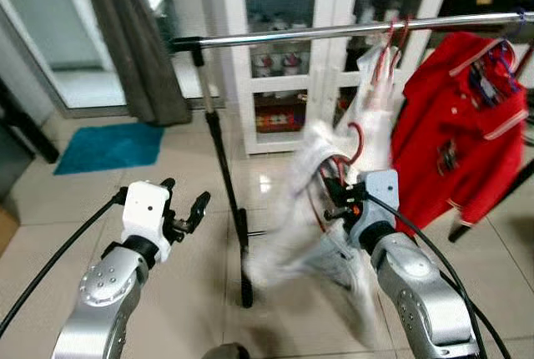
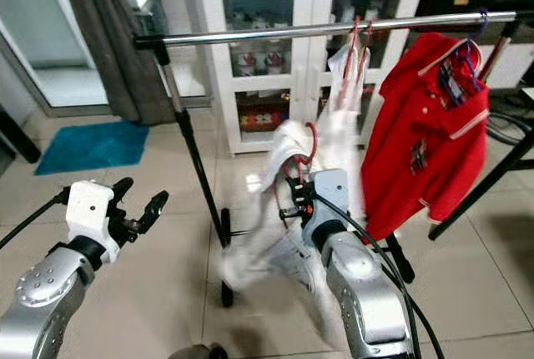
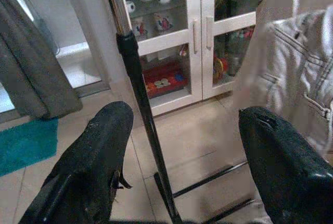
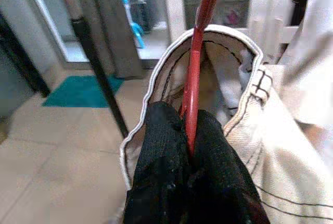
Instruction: Hang hanger
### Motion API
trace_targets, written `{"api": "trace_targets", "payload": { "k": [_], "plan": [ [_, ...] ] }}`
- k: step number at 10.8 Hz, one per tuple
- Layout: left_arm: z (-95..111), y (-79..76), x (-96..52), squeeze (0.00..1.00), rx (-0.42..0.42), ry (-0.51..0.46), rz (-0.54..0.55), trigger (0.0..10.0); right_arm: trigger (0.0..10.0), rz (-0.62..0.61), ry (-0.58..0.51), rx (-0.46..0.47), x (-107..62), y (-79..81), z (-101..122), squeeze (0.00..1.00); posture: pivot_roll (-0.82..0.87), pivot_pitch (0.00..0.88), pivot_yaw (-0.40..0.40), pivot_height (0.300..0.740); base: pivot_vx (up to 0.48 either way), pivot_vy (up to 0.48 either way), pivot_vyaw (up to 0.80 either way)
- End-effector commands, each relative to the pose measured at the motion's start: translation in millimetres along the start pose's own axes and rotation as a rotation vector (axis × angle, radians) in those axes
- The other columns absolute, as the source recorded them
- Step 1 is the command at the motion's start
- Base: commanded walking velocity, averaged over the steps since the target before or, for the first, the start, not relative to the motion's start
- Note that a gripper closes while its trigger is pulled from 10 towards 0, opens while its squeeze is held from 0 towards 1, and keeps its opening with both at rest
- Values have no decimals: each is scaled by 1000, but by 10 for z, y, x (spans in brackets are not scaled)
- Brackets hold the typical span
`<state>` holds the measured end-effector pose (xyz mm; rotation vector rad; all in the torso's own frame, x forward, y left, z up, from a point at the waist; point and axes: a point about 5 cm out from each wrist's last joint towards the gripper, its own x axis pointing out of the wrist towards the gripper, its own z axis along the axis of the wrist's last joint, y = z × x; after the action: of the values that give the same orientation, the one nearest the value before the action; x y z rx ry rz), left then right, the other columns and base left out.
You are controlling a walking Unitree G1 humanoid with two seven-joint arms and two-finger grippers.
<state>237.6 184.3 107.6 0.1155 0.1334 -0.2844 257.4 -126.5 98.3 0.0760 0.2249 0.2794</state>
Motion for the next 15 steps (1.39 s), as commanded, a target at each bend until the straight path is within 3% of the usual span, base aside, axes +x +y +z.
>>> {"api": "trace_targets", "payload": {
  "k": [1, 5, 9, 11, 13, 15],
  "plan": [
    [-5, 38, 7, 0, 13, 12, 24, 10000, 10000, 12, -108, -21, 24, 49, 185, 0, 3, 0, 81, 740, 356, 0, 794],
    [4, 18, 1, 0, 23, 7, 27, 10000, 10000, 18, -169, -122, 68, 89, 305, 0, 6, 0, 76, 740, 368, 0, 198],
    [51, -55, -37, 0, 3, -48, -29, 10000, 10000, 188, -285, -102, 34, 334, 547, 0, 11, 0, 62, 740, 181, 0, 0],
    [39, -65, -83, 0, 31, -41, -69, 10000, 10000, 236, -278, -164, 61, 403, 609, 0, 12, 0, 60, 740, 0, 0, 0],
    [61, -38, -104, 0, 116, -13, -147, 10000, 10000, 204, -285, -171, 275, 412, 784, 0, 9, 0, 62, 740, 0, 0, 0],
    [157, 2, -130, 0, 182, 0, -234, 10000, 10000, 133, -220, -174, 589, 361, 858, 0, 15, 0, 60, 740, 0, 0, 0]
  ]
}}
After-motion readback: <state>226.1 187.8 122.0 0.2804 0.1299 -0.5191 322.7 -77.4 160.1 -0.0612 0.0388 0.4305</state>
